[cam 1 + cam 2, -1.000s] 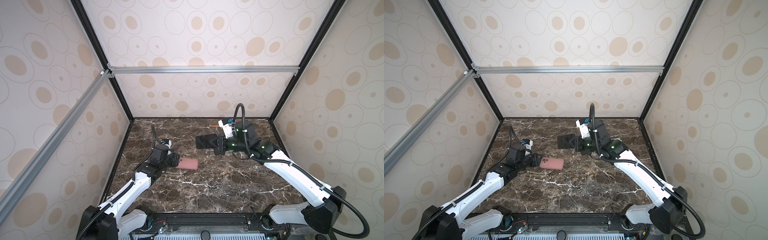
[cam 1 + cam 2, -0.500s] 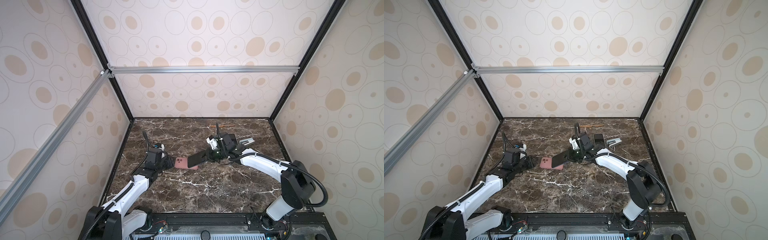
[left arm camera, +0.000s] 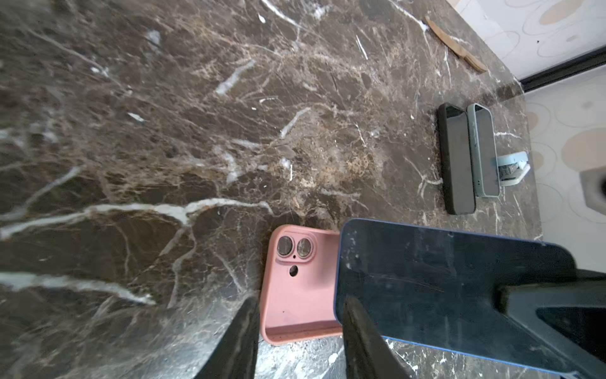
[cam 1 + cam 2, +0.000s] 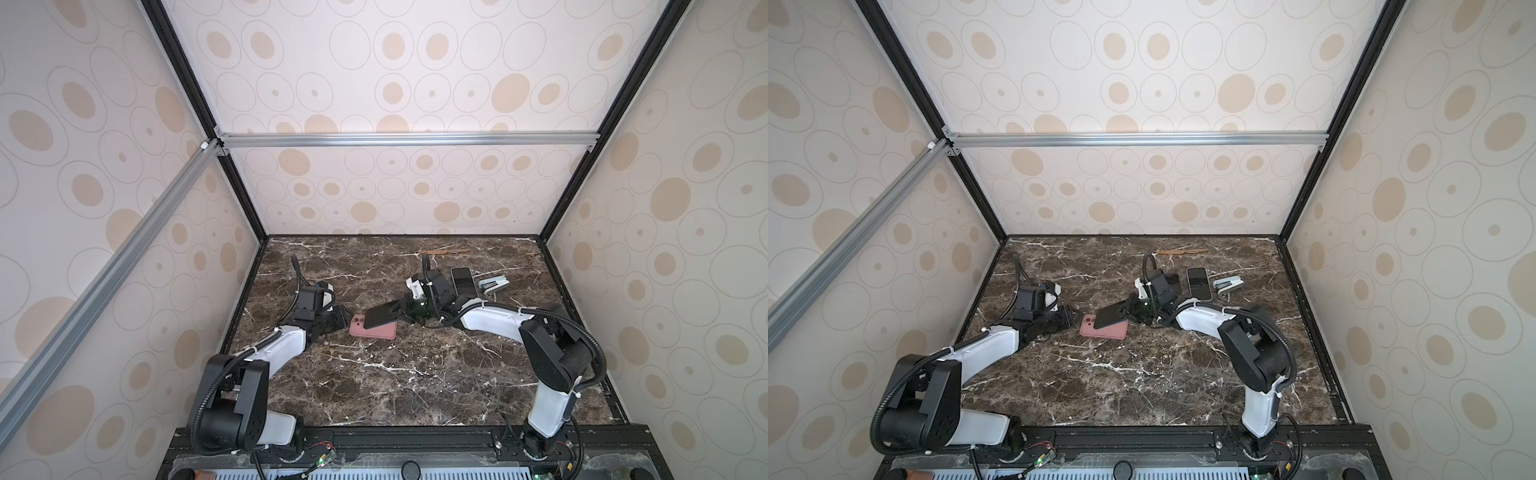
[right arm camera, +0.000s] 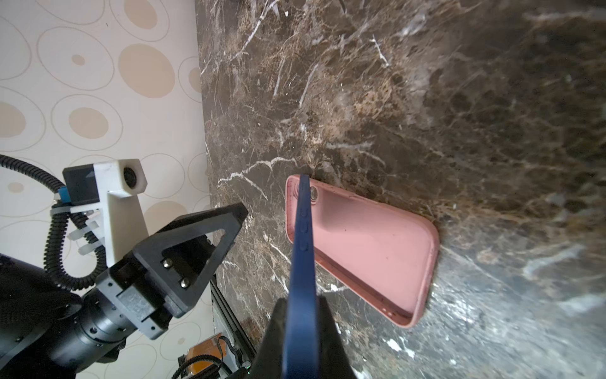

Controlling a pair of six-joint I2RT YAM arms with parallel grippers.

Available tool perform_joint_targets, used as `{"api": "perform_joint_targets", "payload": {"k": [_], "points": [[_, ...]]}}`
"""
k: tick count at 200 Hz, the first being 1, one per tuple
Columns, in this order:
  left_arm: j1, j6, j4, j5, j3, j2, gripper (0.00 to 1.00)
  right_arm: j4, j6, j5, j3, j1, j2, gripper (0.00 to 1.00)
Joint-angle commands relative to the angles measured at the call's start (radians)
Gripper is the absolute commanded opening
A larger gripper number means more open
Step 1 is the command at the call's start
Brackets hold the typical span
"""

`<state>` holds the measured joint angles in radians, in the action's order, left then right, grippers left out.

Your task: Put the phone into the phone case

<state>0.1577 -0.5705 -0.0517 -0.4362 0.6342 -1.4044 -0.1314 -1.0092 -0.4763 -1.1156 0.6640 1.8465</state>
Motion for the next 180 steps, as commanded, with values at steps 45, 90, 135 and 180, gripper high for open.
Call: {"api": "perform_joint_targets", "payload": {"k": [45, 90, 135, 180], "points": [[-0.006, -0.017, -0.073, -0.09, -0.018, -0.035, 0.42, -0.068, -0.012, -0.042, -0.039, 0.01, 0.065, 0.0], [-0.006, -0.011, -0.06, -0.073, -0.003, -0.075, 0.42, -0.108, -0.028, -0.063, -0.056, 0.01, 0.109, 0.0], [-0.006, -0.033, -0.066, -0.051, -0.028, -0.096, 0.42, -0.104, -0.035, -0.097, -0.031, 0.011, 0.097, 0.0], [0.001, -0.066, -0.063, -0.04, -0.046, -0.137, 0.41, -0.161, -0.058, -0.138, 0.04, 0.002, 0.08, 0.0]]}}
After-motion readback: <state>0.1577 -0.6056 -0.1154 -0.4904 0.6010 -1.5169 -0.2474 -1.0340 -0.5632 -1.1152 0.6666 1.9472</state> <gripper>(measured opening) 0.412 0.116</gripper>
